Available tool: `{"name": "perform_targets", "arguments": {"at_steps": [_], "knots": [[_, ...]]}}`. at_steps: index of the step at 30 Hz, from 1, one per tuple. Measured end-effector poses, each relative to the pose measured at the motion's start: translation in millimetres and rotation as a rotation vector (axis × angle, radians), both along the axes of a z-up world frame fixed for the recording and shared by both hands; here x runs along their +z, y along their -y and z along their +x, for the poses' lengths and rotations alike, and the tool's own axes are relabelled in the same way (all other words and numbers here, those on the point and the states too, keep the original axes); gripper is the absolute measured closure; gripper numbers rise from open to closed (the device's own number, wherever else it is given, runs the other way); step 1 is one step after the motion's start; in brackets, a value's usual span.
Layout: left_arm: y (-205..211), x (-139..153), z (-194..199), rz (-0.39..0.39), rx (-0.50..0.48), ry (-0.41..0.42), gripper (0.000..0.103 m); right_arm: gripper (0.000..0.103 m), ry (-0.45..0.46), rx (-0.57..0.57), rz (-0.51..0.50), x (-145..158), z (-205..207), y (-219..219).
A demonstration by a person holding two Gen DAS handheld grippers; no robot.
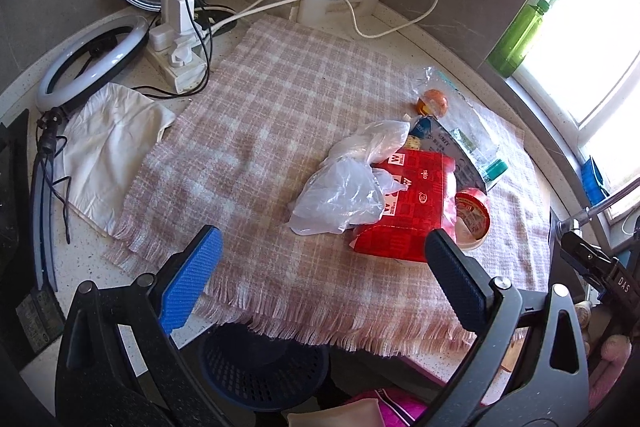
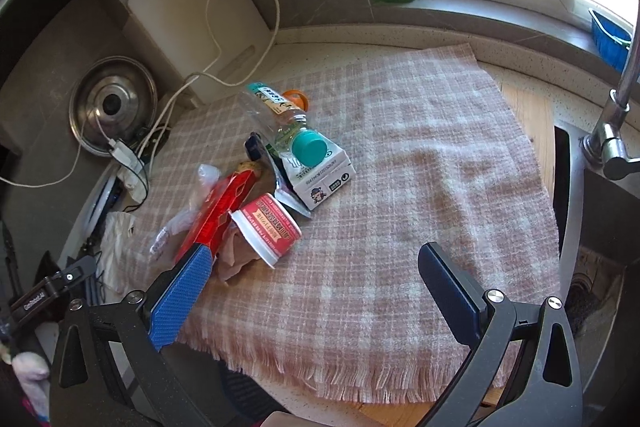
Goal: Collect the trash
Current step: 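Grasp the clear plastic bag with the left tool while the right tool approaches the paper cup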
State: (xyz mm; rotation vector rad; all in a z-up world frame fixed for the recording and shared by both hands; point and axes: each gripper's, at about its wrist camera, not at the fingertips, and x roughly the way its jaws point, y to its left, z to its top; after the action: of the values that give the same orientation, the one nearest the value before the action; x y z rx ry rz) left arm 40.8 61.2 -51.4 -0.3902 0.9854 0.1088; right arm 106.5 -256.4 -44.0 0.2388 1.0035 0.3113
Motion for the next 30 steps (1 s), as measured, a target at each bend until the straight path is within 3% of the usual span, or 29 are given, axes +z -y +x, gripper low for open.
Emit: {"name": "perform_targets", "arguments": {"at_steps": [7, 15, 24, 30], "knots": [[4.0, -19.4, 39.3, -0.034, -0.059, -0.046, 0.017, 0.013, -0.01, 0.129, 0.017, -13.6, 6.3, -25.2], [3.1, -45.9, 92.8, -0.094, -0.127, -0.141, 0.019, 0.027, -0.042, 0.234, 0.016, -31.0, 20.5, -45.0], [10.3, -72.9, 138.9, -0.091, -0.166, -0.219, 0.019, 0.028, -0.087, 0.284, -0.002, -51.6, 34.3, -56.4], [2.5, -95.6, 158.7, -0.176, -0.152, -0.269, 0.032, 0.028, -0.085, 0.306, -0.012, -57.5, 43.1, -62.5]]}}
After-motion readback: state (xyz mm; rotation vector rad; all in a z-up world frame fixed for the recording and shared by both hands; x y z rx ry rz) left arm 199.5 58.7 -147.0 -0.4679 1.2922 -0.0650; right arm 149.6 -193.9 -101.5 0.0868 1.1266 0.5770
